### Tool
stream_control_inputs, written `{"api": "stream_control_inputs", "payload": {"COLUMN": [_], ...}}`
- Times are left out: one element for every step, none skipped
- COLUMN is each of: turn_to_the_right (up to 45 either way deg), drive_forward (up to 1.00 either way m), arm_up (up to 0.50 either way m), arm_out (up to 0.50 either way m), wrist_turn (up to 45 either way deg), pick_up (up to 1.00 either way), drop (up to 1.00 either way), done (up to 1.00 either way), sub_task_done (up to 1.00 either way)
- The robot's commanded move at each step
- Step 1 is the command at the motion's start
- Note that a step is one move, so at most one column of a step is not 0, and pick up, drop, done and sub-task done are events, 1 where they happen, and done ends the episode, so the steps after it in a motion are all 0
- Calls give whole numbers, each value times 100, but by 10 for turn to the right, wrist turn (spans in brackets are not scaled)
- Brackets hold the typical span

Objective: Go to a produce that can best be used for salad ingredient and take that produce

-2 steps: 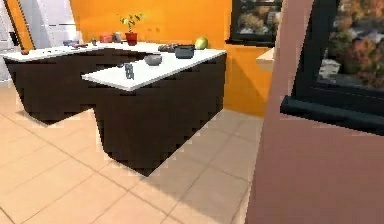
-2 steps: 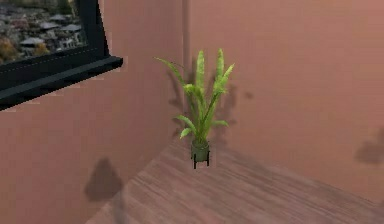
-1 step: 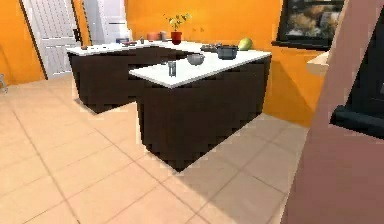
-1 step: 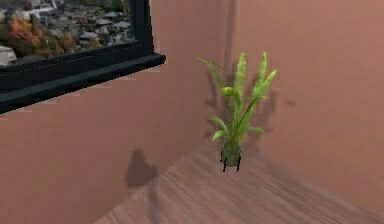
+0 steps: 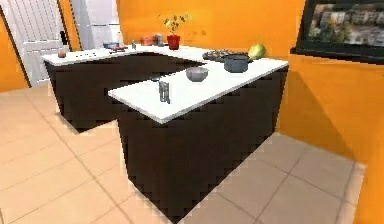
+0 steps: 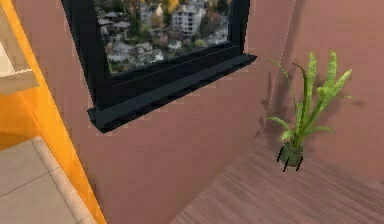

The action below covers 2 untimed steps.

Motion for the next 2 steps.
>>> {"api": "stream_control_inputs", "payload": {"turn_to_the_right": [-30,0], "drive_forward": [0,45], "arm_up": [0,0], "arm_out": [0,0], "wrist_turn": [0,0], "pick_up": [0,0], "drop": [0,0], "done": [0,0], "sub_task_done": [0,0]}}
